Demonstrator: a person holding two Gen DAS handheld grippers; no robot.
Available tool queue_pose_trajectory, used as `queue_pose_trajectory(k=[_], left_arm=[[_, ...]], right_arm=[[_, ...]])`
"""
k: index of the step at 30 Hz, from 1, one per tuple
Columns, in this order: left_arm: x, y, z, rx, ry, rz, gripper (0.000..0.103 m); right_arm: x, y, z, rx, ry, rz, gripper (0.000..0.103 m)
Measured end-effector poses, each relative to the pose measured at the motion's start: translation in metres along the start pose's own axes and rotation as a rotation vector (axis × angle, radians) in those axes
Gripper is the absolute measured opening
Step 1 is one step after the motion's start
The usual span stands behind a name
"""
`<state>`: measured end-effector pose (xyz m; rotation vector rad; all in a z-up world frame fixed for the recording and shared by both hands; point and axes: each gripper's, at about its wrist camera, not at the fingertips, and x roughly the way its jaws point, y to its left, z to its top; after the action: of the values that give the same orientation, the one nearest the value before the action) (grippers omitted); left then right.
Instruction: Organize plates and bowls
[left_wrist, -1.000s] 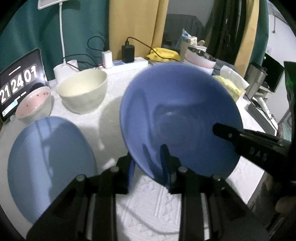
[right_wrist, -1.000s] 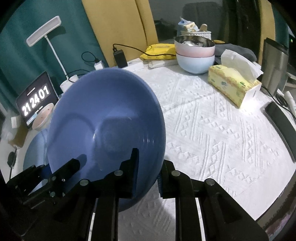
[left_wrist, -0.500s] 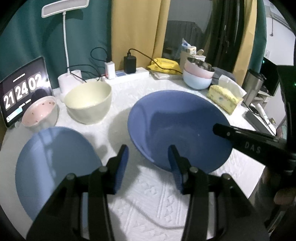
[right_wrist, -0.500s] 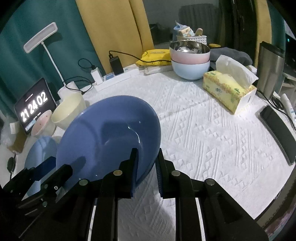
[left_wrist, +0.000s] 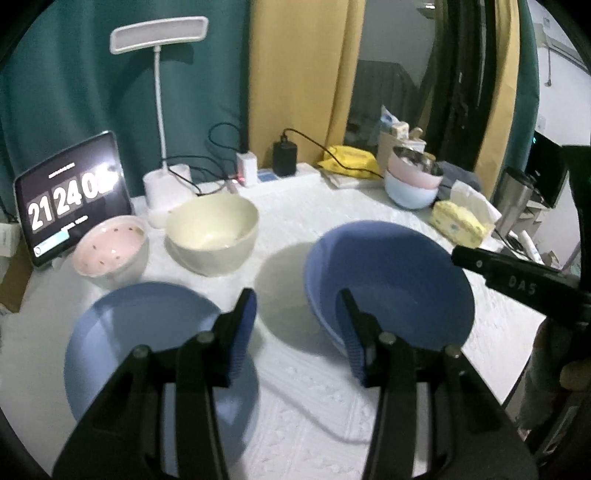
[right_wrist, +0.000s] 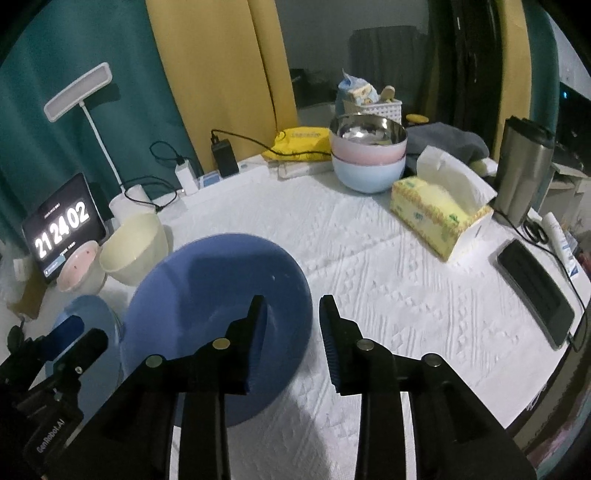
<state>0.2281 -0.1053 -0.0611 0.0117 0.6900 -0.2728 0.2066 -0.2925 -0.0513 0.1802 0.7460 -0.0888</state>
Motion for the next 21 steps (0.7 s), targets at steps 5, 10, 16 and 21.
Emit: queue_pose_trajectory(k=[5, 10, 16, 21], left_arm=[[-0.003, 0.018, 0.008, -0.022, -0.018, 0.020, 0.046], [-0.003, 0.036, 0.015, -0.039, -0.034, 0.039, 0.047], [-0.001, 0.056, 0.022, -0.055, -0.042, 0.058, 0.047], [0.005, 0.074, 0.029, -0.064, -0.048, 0.068, 0.047]], right_arm=[[-0.001, 0.018, 0.010, -0.024, -0.014, 0.019, 0.032], [0.002, 0.037, 0.017, -0.052, -0.015, 0.037, 0.032], [0.010, 0.056, 0.025, -0.078, -0.010, 0.049, 0.032], [0.017, 0.075, 0.032, -0.106, -0.002, 0.063, 0.032]])
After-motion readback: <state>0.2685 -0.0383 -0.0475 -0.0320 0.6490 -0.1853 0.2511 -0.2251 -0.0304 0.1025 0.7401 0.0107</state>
